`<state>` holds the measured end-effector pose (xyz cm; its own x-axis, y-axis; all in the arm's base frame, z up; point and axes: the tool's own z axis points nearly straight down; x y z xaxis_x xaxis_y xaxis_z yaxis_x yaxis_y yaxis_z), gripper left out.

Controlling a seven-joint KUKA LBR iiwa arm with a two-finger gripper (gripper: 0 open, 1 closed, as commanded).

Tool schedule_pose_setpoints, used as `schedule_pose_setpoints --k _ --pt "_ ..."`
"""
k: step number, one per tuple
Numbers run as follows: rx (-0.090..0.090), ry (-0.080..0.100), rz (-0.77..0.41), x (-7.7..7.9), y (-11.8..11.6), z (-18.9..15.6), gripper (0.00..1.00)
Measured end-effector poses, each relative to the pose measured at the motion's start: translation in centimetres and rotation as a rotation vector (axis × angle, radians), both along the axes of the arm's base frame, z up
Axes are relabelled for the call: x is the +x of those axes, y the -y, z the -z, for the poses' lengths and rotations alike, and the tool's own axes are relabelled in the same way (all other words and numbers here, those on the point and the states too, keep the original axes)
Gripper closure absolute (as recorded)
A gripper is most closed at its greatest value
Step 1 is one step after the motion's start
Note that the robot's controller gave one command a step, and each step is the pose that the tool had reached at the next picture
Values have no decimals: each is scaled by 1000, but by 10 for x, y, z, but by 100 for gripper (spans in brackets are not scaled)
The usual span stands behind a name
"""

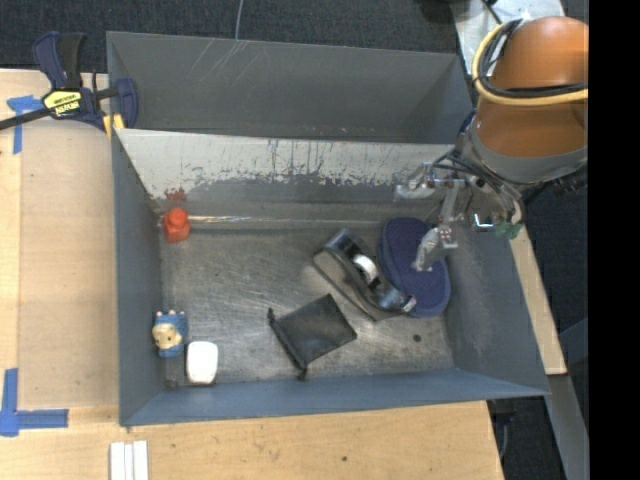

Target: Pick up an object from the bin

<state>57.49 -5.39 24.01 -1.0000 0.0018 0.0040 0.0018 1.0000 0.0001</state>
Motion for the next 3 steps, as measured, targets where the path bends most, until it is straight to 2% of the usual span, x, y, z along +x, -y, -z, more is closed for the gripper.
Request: schedule_pose_setpoints --k 1,2,3 --pt "0 -2 -92 -64 77 125 0" --pt "3 25 -288 -58 99 156 0" --pt "-12 31 -264 -70 66 153 0"
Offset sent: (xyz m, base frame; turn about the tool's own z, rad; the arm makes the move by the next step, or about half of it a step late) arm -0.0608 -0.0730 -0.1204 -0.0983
